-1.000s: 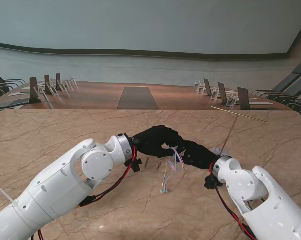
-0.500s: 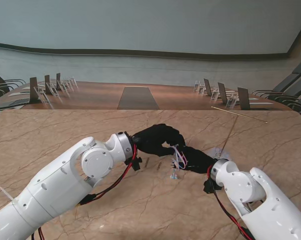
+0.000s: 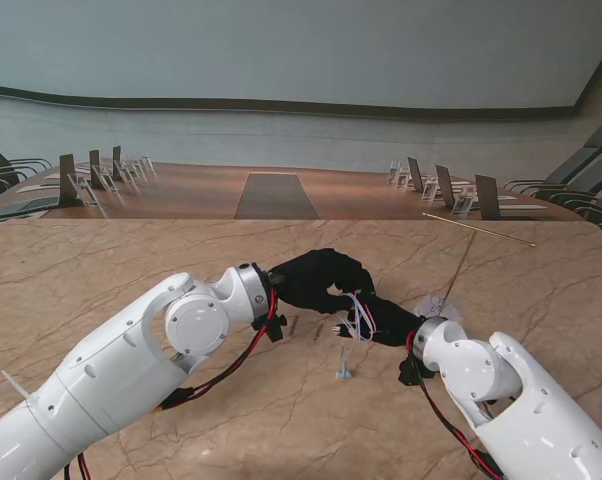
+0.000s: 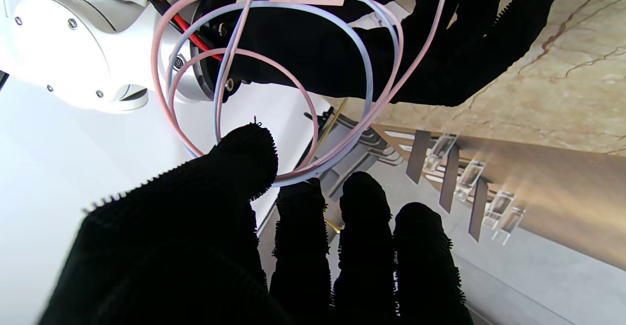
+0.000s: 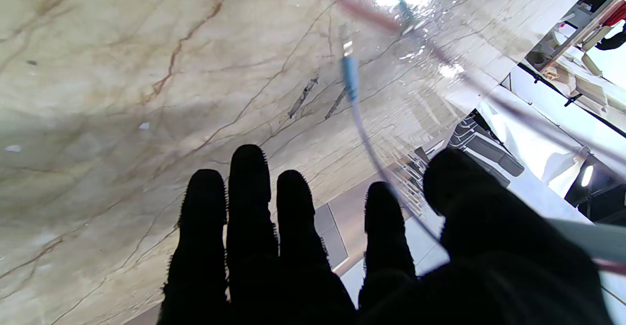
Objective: Take the wired earphone off the rack, coil the cable and place them on the table
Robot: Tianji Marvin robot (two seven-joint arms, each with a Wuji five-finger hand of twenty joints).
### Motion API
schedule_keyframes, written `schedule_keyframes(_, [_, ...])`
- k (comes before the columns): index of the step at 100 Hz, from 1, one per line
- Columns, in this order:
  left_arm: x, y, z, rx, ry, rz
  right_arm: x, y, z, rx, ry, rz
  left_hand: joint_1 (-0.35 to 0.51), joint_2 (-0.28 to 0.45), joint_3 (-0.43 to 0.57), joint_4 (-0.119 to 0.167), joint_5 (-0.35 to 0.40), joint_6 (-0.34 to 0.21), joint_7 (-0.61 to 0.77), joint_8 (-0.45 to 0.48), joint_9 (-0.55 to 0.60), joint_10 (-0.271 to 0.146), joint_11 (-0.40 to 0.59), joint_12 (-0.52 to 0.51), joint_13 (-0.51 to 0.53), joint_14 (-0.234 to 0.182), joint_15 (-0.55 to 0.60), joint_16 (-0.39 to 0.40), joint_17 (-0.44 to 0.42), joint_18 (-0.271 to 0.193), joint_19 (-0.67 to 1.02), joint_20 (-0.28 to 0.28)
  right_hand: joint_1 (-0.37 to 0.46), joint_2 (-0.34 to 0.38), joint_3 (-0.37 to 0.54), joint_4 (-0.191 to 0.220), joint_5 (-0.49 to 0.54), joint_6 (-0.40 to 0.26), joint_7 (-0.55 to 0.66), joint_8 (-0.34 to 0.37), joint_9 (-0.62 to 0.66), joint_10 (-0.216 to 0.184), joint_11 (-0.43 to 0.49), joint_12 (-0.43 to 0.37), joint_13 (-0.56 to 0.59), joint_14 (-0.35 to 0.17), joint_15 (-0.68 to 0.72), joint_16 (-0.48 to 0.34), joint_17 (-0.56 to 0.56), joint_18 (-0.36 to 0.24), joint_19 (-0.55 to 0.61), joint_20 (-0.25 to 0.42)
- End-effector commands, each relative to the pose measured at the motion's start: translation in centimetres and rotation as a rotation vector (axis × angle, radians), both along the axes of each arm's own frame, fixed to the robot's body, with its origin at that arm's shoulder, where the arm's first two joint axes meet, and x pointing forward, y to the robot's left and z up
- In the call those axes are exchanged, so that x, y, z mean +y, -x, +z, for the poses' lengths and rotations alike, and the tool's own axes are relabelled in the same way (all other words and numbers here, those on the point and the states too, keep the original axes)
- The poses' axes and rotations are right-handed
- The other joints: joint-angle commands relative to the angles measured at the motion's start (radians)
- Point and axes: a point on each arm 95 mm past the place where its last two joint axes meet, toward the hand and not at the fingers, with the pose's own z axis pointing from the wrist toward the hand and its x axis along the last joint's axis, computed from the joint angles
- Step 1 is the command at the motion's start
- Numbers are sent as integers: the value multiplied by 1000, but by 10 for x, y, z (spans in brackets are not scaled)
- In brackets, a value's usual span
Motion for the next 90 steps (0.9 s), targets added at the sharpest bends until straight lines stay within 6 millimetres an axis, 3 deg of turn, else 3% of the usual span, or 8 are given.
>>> schedule_keyframes(1, [-3, 0, 1, 2, 4, -1, 5, 0, 1, -9, -12, 5, 15, 30, -24, 23, -6, -5, 27, 28, 14, -28, 12, 8, 3, -4, 18, 23, 1, 1, 37, 0, 31, -26, 15, -41, 36, -48, 58, 33, 39, 29, 73, 31, 43, 32, 108, 48, 19, 24, 67, 38])
schedule_keyframes(14, [-3, 0, 1, 7, 3, 3, 6, -2, 0, -21, -3, -1, 18, 32, -27, 23, -7, -2, 26, 29, 14, -27, 10, 8, 2, -3, 17, 23, -1, 2, 36, -1, 135, -64, 48, -72, 106, -141, 251, -45, 87, 60, 184, 82, 118, 48, 265, 109, 61, 50, 188, 92])
schedule_keyframes(27, [-3, -1, 2, 4, 1, 2, 7, -3, 0, -46, -9, -10, 19, 33, -29, 23, -7, -2, 26, 31, 17, -27, 10, 9, 4, -3, 18, 23, 2, 4, 37, -2, 200, -61, 137, -86, 286, -169, 311, 10, 177, 103, 250, 153, 234, 66, 348, 201, 113, 76, 317, 137])
schedule_keyframes(38, [-2, -1, 2, 1, 2, 3, 5, -4, 1, -61, 2, -14, 21, 33, -30, 24, -8, -1, 26, 31, 18, -26, 11, 9, 5, -1, 19, 23, 2, 4, 38, -2, 195, -64, 153, -75, 337, -186, 317, 44, 190, 119, 276, 199, 266, 60, 387, 252, 126, 74, 374, 152])
schedule_keyframes(49, [1, 0, 2, -5, 0, 4, 2, -5, 3, -78, 12, -25, 20, 32, -31, 24, -7, -4, 26, 31, 20, -27, 10, 8, 8, -1, 19, 23, 4, 4, 38, -2, 189, -86, 195, -68, 368, -175, 321, 80, 223, 138, 297, 269, 322, 57, 432, 327, 159, 80, 438, 166])
schedule_keyframes(60, [5, 1, 1, -9, -5, 9, -4, -6, 5, -93, 38, -33, 20, 35, -32, 24, -8, -5, 25, 31, 20, -27, 10, 9, 8, -1, 19, 23, 4, 4, 38, -3, 178, -106, 230, -59, 371, -146, 320, 66, 287, 148, 321, 338, 402, 49, 487, 392, 218, 95, 505, 176])
schedule_keyframes(67, [7, 2, 1, -12, -7, 10, -7, -6, 5, -97, 53, -41, 19, 35, -33, 24, -8, -5, 25, 31, 26, -27, 11, 8, 14, 1, 22, 23, 8, 6, 40, -3, 182, -118, 245, -60, 358, -100, 323, 41, 334, 149, 333, 348, 455, 48, 513, 396, 265, 108, 534, 180])
schedule_keyframes(90, [11, 3, 0, -13, -19, 11, -13, -6, 3, -90, 86, -67, 25, 40, -42, 24, -13, -3, 25, 36, 49, -27, 19, 6, 33, 5, 34, 26, 22, 11, 49, -1, 168, -144, 280, -48, 349, -69, 357, -20, 398, 151, 343, 350, 520, 55, 554, 368, 324, 128, 579, 174])
